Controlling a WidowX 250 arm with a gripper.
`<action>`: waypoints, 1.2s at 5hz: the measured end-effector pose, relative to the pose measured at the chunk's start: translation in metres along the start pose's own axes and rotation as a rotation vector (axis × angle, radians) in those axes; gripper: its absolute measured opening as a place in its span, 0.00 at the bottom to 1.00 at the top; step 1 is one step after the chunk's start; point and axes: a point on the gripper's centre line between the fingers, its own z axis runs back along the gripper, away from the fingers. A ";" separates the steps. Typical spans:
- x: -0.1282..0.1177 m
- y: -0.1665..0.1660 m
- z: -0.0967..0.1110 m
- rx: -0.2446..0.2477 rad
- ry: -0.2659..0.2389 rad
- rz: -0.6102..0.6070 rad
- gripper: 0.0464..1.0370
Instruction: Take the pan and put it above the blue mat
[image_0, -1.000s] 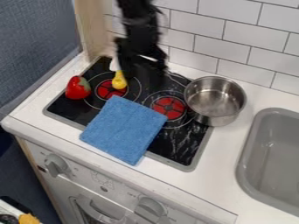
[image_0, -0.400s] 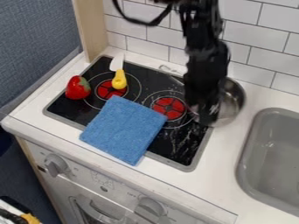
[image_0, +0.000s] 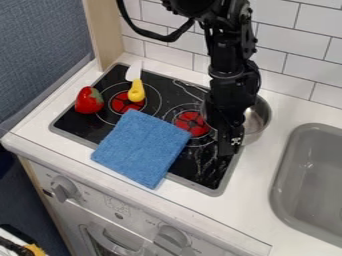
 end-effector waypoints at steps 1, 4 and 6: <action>0.000 0.000 -0.003 -0.005 0.002 0.007 0.64; -0.002 0.002 0.001 -0.035 -0.034 -0.016 0.05; -0.010 0.021 0.074 -0.013 -0.263 -0.051 0.03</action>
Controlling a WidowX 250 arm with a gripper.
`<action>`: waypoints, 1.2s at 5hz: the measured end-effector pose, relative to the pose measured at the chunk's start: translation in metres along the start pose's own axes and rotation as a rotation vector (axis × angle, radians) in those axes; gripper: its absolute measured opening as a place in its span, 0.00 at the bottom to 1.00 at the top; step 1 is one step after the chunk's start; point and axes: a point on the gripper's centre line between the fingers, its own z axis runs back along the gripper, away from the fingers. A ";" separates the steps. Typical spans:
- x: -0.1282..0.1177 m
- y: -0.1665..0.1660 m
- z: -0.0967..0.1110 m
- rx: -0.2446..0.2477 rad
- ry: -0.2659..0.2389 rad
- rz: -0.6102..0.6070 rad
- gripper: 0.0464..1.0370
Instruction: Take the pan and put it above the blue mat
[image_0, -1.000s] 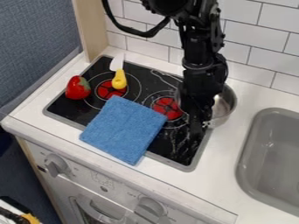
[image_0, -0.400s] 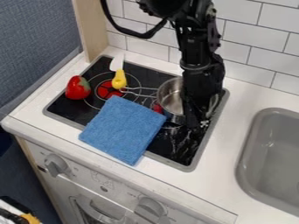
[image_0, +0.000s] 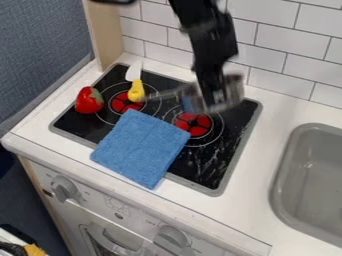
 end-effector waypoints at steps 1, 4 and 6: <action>-0.028 0.001 0.031 0.006 -0.026 -0.005 0.02; -0.097 -0.028 0.030 -0.062 0.066 -0.040 0.02; -0.110 -0.029 0.010 -0.066 0.136 0.003 0.05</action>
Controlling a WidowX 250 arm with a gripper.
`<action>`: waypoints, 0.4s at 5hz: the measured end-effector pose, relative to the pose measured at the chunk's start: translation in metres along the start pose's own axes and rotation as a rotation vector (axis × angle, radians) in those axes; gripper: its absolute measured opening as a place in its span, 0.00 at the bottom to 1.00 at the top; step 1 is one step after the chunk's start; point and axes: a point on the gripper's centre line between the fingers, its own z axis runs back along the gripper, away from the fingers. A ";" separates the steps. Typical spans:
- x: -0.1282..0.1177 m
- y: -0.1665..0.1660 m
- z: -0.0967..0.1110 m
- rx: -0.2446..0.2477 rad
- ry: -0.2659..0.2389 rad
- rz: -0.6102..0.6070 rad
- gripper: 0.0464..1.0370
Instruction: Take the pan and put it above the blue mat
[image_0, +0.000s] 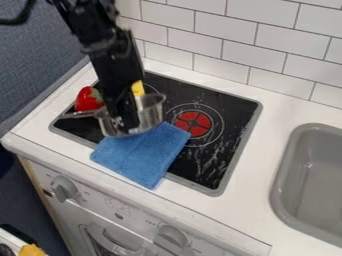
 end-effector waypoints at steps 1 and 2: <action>-0.001 0.000 -0.012 -0.008 0.044 0.013 0.22; 0.001 0.000 -0.013 0.002 0.059 0.013 0.51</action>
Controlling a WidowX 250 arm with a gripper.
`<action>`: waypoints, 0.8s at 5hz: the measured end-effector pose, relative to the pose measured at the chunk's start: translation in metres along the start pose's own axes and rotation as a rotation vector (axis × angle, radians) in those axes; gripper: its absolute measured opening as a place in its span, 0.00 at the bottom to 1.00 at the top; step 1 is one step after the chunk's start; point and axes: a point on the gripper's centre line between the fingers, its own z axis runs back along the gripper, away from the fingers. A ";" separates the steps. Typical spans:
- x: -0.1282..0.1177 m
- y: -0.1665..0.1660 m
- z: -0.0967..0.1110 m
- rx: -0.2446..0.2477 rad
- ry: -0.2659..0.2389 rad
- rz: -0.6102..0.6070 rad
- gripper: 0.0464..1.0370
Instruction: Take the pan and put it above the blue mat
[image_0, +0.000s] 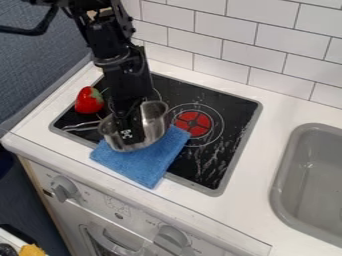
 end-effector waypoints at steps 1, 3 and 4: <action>0.000 -0.004 -0.003 -0.007 0.002 0.012 0.82; -0.001 -0.004 0.022 0.104 -0.008 0.296 0.97; -0.011 0.001 0.026 0.150 -0.034 0.547 0.96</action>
